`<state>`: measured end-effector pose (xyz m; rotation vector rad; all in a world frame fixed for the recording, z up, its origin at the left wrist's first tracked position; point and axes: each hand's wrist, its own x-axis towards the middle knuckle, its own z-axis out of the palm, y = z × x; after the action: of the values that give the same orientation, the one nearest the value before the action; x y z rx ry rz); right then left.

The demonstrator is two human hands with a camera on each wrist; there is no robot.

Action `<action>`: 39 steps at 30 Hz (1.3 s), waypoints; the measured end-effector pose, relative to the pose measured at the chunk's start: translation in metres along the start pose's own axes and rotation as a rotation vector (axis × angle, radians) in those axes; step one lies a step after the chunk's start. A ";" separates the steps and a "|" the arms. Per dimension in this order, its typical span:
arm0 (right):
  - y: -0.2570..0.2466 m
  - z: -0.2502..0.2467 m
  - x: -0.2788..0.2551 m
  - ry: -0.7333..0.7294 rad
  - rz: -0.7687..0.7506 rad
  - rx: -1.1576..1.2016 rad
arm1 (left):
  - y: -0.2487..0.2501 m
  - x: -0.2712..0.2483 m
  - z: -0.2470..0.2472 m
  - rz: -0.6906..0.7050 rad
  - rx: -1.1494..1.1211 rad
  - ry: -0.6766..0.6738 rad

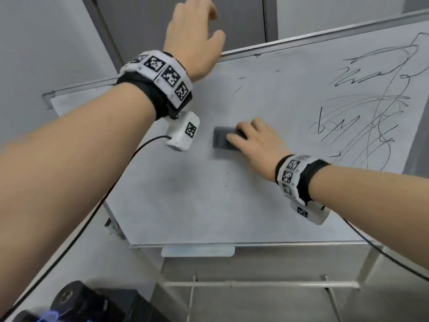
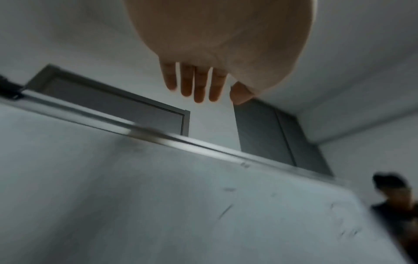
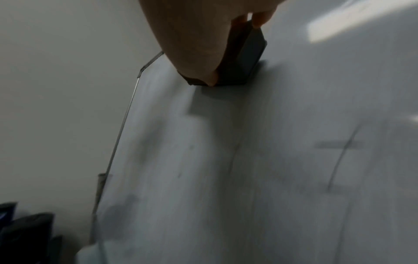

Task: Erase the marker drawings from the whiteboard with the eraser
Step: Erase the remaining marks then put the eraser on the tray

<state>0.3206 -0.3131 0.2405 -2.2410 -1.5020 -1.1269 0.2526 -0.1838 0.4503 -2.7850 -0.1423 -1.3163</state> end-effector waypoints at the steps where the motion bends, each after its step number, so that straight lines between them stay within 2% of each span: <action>1: -0.007 0.011 -0.010 -0.019 -0.049 0.015 | -0.002 0.005 0.009 -0.009 0.063 -0.049; 4: -0.030 0.053 -0.058 -0.187 -0.257 -0.020 | -0.007 -0.001 0.042 -0.044 0.177 -0.211; 7: -0.041 0.081 -0.100 -0.437 -0.356 -0.094 | -0.013 -0.017 0.065 -0.020 0.258 -0.205; 9: -0.036 0.080 -0.097 -0.402 -0.380 -0.091 | -0.016 -0.023 0.070 -0.014 0.274 -0.165; 10: -0.032 0.074 -0.087 -0.324 -0.362 -0.064 | -0.016 -0.025 0.072 -0.020 0.277 -0.150; 13: -0.007 0.038 -0.032 -0.046 -0.208 0.038 | -0.008 -0.028 0.077 -0.048 0.286 -0.117; 15: 0.009 0.021 -0.001 0.064 -0.060 0.058 | -0.002 -0.029 0.081 -0.060 0.293 -0.088; 17: 0.010 0.025 0.002 0.109 -0.042 0.107 | 0.002 -0.030 0.084 -0.073 0.296 -0.052; 19: -0.001 0.045 -0.027 0.025 -0.219 0.097 | 0.001 -0.031 0.086 -0.087 0.307 -0.012; 21: -0.008 0.068 -0.079 -0.177 -0.404 0.035 | 0.000 -0.033 0.087 -0.098 0.309 0.013; 23: 0.004 0.076 -0.114 -0.339 -0.465 -0.022 | 0.000 -0.032 0.087 -0.097 0.299 0.033; 25: 0.029 0.068 -0.109 -0.334 -0.467 -0.058 | 0.000 -0.027 0.087 -0.126 0.276 0.030; 26: 0.042 0.058 -0.098 -0.287 -0.436 -0.066 | 0.002 -0.024 0.088 -0.153 0.260 0.021; 28: 0.064 0.030 -0.065 -0.145 -0.290 -0.038 | 0.002 -0.019 0.089 -0.196 0.244 0.007; 31: 0.084 -0.007 -0.030 0.039 -0.049 0.036 | 0.002 -0.021 0.092 -0.188 0.251 0.021; 33: 0.080 -0.006 -0.033 0.091 -0.046 0.065 | 0.004 -0.024 0.094 -0.181 0.252 0.053; 35: 0.063 0.017 -0.059 -0.002 -0.172 0.048 | 0.006 -0.026 0.095 -0.183 0.251 0.076; 37: 0.045 0.046 -0.103 -0.199 -0.320 -0.010 | 0.007 -0.025 0.095 -0.187 0.241 0.074; 39: 0.042 0.061 -0.133 -0.319 -0.355 -0.046 | 0.005 -0.023 0.092 -0.192 0.225 0.062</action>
<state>0.3609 -0.3909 0.1155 -2.3304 -2.0859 -0.9231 0.3095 -0.1815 0.3738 -2.5913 -0.5319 -1.3306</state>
